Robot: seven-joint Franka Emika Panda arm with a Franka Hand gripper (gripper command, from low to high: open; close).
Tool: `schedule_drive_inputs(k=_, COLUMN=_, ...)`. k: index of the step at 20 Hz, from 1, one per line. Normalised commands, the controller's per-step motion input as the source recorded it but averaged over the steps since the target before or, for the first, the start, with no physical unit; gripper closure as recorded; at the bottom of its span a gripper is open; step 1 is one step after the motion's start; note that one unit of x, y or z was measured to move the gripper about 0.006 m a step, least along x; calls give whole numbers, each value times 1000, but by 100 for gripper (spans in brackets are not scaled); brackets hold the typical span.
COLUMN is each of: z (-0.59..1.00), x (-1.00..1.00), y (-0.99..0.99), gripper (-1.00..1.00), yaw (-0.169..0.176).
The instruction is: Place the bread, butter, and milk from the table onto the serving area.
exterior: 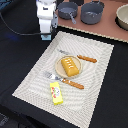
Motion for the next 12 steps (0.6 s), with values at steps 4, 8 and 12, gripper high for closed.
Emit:
schedule_drive_inputs(k=4, z=33, x=-74, y=-147, gripper=100, yaw=39)
schedule_drive_inputs(k=8, z=1000, x=554, y=-18, gripper=100, yaw=-51)
schedule_drive_inputs(k=12, z=1000, x=725, y=71, gripper=100, yaw=-97)
